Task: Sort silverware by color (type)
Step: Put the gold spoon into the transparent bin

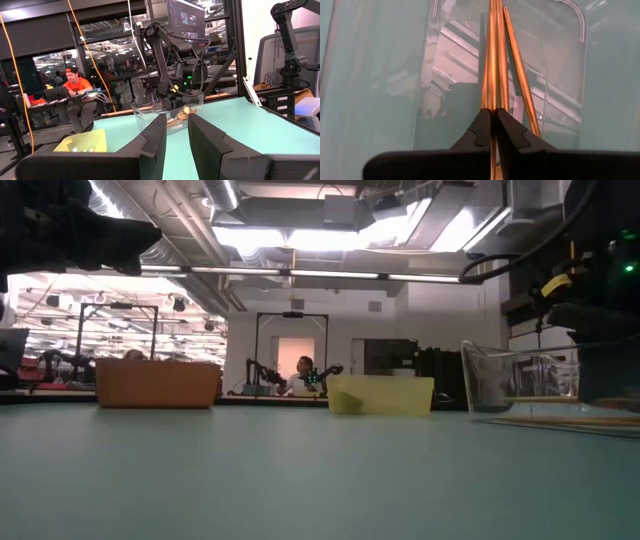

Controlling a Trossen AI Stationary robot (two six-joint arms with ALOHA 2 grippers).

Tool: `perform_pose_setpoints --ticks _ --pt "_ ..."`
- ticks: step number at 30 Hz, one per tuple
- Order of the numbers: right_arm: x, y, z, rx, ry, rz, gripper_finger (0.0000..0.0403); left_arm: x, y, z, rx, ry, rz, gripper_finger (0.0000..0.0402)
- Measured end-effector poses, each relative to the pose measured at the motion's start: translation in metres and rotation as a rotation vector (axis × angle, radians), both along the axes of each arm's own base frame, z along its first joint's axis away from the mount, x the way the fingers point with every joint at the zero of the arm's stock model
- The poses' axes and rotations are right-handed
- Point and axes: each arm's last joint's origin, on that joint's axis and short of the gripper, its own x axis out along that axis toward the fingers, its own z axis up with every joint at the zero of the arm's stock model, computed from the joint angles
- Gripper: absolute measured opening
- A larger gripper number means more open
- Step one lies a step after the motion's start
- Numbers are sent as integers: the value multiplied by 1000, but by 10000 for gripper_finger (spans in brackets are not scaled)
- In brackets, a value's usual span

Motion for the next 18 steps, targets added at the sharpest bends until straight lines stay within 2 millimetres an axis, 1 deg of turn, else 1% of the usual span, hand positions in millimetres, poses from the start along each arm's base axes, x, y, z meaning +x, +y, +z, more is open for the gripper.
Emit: perform_pose_setpoints --ticks 13,15,18 --pt "0 0 0 -2 1 1 1 0 0 0 0 0 0 73" --pt "0 0 0 -2 2 2 7 0 0 0 0 0 0 73" --pt "0 0 0 -2 2 2 34 0 0 0 0 0 0 73"
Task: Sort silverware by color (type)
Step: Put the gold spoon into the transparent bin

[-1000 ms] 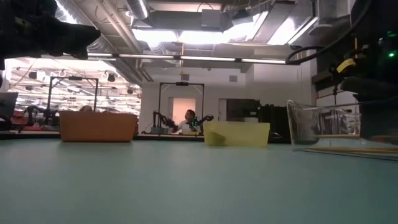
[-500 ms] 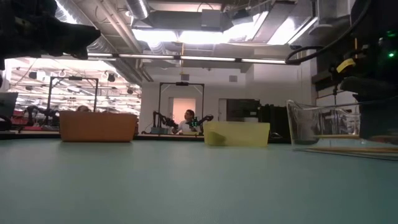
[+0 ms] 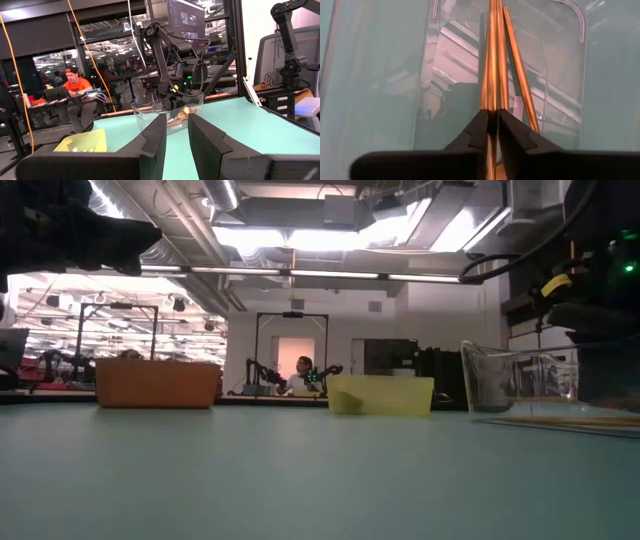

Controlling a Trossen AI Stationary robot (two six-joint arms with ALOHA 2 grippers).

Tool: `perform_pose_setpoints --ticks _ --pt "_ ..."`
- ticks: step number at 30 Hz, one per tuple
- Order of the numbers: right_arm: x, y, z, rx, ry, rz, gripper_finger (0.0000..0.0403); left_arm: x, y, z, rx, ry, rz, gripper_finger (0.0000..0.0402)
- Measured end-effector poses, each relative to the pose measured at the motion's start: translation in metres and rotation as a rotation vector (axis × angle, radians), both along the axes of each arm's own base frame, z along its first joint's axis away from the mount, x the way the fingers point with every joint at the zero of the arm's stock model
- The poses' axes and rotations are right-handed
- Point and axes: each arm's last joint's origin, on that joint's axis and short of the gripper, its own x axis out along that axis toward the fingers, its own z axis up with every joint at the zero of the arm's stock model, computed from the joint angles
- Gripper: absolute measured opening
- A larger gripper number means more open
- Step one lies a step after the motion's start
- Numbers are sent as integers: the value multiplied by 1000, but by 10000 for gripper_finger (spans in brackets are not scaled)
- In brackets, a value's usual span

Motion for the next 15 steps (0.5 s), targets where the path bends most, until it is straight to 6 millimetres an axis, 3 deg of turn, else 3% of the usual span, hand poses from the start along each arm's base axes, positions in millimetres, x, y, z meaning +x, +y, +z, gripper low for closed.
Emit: perform_pose_setpoints --ticks 7,15 --pt "0 0 0 -1 0 1 102 0 0 0 0 0 0 73" --pt "0 0 0 -1 1 1 117 0 0 0 0 0 0 73"
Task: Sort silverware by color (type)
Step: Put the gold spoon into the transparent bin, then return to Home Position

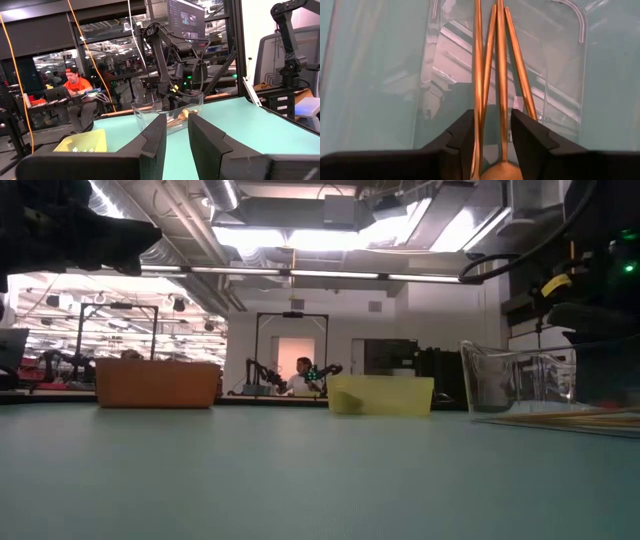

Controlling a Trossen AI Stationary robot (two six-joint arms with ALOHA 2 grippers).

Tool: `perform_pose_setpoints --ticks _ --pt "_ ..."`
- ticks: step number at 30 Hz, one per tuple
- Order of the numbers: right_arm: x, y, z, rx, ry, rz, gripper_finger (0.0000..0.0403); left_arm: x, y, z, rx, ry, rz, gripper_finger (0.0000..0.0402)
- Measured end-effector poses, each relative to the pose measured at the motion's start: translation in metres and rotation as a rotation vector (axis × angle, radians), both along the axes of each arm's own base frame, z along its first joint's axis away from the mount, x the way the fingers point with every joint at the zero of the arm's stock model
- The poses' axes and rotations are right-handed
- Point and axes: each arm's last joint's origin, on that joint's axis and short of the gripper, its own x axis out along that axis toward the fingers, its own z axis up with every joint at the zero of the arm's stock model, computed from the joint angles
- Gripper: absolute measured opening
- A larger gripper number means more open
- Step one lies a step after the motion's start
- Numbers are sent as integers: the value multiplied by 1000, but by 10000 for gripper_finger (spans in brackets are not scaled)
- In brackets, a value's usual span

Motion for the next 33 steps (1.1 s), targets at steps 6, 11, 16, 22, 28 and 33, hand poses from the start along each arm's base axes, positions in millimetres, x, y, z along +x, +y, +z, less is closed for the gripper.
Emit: perform_pose_setpoints --ticks 6,11,16,22,28,33 --pt "0 0 0 7 -5 -1 115 0 0 0 0 0 0 73" --pt "-2 0 4 32 -22 -15 84 0 0 0 0 0 0 73" --pt "-5 -1 11 52 -66 -17 34 0 0 0 0 0 0 73" --pt "-8 -4 22 62 -144 -18 8 0 0 0 0 0 0 73" --pt "-9 -8 36 27 -292 3 9 0 0 0 0 0 0 73" --pt "-7 -8 51 9 -442 83 3 0 0 0 0 0 0 73"
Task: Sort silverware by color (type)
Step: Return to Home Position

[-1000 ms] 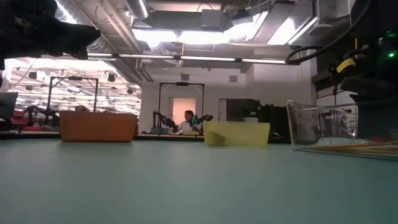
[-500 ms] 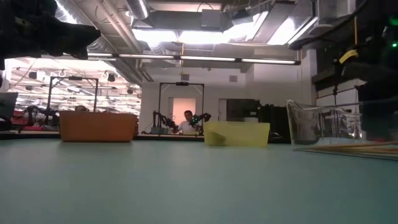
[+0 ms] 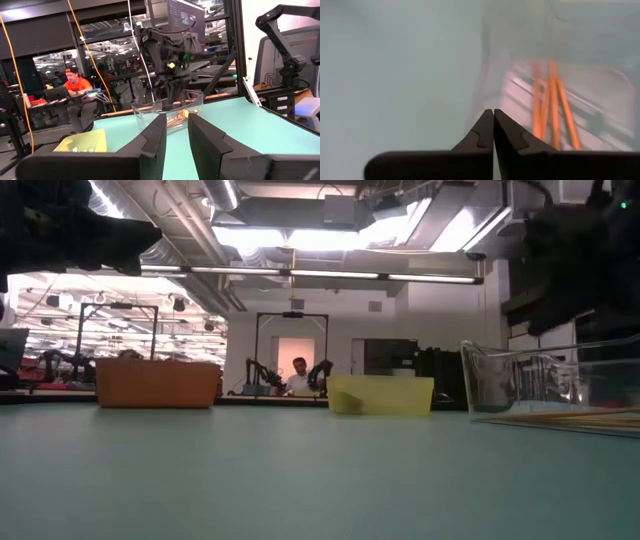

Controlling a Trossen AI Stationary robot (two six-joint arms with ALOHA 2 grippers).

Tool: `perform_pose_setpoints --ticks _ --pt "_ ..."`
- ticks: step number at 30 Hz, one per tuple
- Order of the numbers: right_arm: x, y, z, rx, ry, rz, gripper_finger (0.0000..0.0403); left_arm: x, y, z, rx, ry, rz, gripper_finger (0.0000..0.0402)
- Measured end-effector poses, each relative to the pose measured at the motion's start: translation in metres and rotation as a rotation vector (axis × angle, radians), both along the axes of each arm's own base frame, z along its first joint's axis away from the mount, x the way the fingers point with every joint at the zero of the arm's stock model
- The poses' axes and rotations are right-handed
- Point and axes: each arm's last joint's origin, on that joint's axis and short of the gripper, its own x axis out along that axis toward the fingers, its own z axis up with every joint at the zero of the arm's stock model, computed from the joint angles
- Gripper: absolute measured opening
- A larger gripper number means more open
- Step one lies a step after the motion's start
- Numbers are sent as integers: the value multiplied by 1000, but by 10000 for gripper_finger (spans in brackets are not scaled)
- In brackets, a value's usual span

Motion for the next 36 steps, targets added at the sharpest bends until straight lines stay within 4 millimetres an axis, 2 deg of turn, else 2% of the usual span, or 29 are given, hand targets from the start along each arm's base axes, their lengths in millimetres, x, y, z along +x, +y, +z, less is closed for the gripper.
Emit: perform_pose_setpoints --ticks 12,19,24,30,36 --pt "10 3 41 -99 -368 197 5 0 0 0 1 0 0 73" --pt "5 0 68 -190 -548 303 5 0 0 0 0 0 -1 73" --pt "-8 -7 89 -268 -676 352 5 0 0 0 0 0 0 73" --pt "-35 -20 117 -234 -894 300 5 0 0 0 0 0 -1 73" --pt "-64 -35 130 -381 -964 323 5 0 0 0 1 0 0 73"
